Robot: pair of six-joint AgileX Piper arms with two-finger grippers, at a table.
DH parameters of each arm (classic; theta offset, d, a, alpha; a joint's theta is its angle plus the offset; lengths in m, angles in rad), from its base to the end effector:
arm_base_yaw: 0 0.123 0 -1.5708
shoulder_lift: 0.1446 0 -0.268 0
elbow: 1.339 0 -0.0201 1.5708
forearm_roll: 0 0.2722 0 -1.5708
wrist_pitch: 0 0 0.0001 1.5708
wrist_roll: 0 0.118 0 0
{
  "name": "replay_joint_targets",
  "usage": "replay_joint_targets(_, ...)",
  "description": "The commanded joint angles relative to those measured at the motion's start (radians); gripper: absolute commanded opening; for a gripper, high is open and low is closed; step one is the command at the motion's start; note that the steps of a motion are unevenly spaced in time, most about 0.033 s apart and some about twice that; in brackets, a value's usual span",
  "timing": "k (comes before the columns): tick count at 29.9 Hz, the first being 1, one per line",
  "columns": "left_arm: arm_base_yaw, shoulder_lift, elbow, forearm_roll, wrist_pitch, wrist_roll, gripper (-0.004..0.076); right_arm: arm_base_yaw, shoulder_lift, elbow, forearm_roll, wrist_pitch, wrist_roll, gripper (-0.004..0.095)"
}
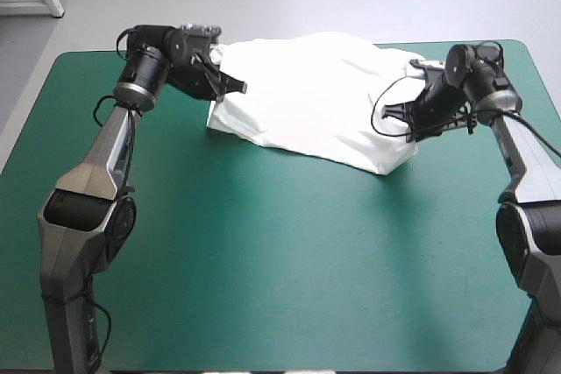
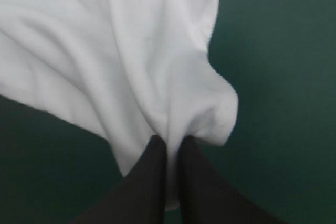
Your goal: Fold the cloth
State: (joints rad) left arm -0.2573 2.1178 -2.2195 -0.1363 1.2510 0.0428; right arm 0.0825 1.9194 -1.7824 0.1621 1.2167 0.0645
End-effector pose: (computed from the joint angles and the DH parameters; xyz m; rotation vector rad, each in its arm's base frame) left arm 0.4716 -0.1398 0.2982 0.3825 2.6116 -0.2581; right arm 0.4321 0.0537 0.2544 0.0212 2.8390 0.2599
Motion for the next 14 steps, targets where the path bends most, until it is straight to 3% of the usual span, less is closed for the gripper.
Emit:
replay_joint_targets(1,-0.005,-0.185,0.250,-0.023,-0.026,0.004,-0.0009,-0.018,-0.168,0.189,0.017,-0.086,-0.014,-0.0019)
replay_joint_targets(5,-0.005,-0.363,0.567,-0.003,-0.107,0.021,-0.0009,-0.018,-0.270,0.380,-0.001,-0.109,-0.023,-0.0019)
replay_joint_targets(10,-0.003,-0.547,0.936,0.009,-0.042,0.065,-0.0009,-0.018,-0.376,0.527,-0.052,-0.074,-0.026,-0.0019)
replay_joint_targets(14,-0.003,-0.689,1.122,-0.023,-0.009,0.085,-0.0009,-0.018,-0.448,0.616,-0.090,-0.013,-0.026,-0.0019)
